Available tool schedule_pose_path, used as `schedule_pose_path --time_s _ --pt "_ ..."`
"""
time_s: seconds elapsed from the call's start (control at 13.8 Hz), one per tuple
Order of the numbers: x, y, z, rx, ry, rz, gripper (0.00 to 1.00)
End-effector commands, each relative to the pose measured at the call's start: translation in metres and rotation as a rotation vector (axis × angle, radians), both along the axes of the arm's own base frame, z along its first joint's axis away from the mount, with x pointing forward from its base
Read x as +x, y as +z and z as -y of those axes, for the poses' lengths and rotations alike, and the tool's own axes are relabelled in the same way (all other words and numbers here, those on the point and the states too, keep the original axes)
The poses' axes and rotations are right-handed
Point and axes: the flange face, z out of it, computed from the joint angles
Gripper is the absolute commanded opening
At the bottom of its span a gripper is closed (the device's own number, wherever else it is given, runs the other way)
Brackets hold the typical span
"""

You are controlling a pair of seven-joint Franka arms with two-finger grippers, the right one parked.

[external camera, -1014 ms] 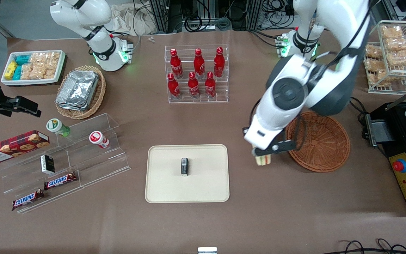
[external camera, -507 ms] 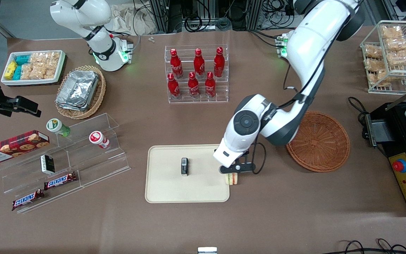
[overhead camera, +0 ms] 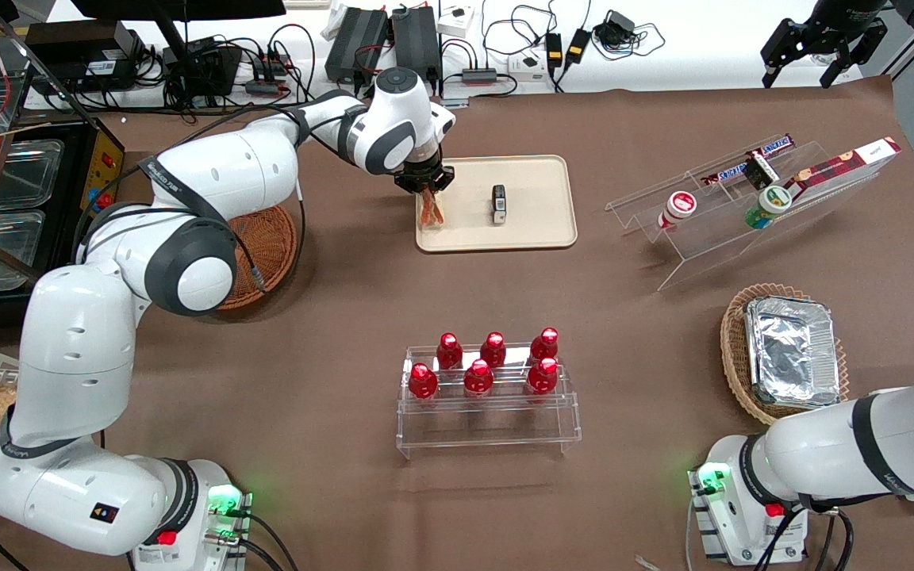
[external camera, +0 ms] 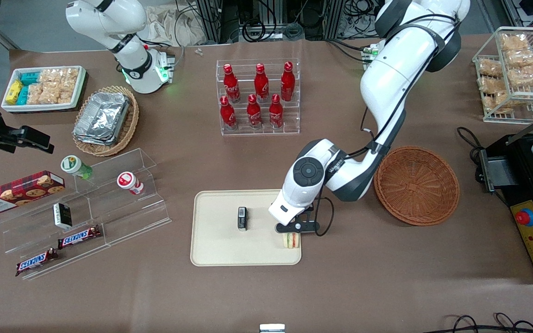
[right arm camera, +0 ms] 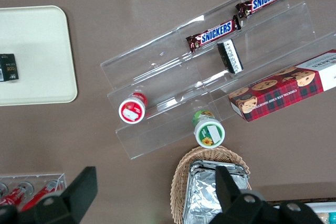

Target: Place sandwich from basket to tray

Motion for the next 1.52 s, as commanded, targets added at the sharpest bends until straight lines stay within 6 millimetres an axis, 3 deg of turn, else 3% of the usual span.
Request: schedule_pose_path --time_s 0.0,0.14,0.51,0.58,0.65,0.8,0.87,1.01,1.38,1.45 --pt "0.004 -0.001 0.005 0.013 -0.016 0.021 0.58" --pt "0.004 -0.001 0.005 0.014 -0.012 0.022 0.99" --pt "0.003 0.018 0.001 0.054 -0.004 -0.003 1.00" --pt "0.002 0.036 -0.003 0.072 0.000 -0.008 1.00" --pt "0.001 0.069 -0.008 0.090 0.010 0.000 1.00" --pt "-0.009 0.126 -0.029 0.182 0.018 -0.043 1.00" --pt "-0.004 0.155 -0.052 0.192 0.049 -0.039 0.99" --pt "-0.004 0.187 -0.098 0.191 0.098 -0.028 0.99" --pt "-0.049 0.234 -0.145 0.194 0.092 -0.036 0.99" --pt "-0.053 0.248 -0.168 0.181 0.092 -0.040 0.99"
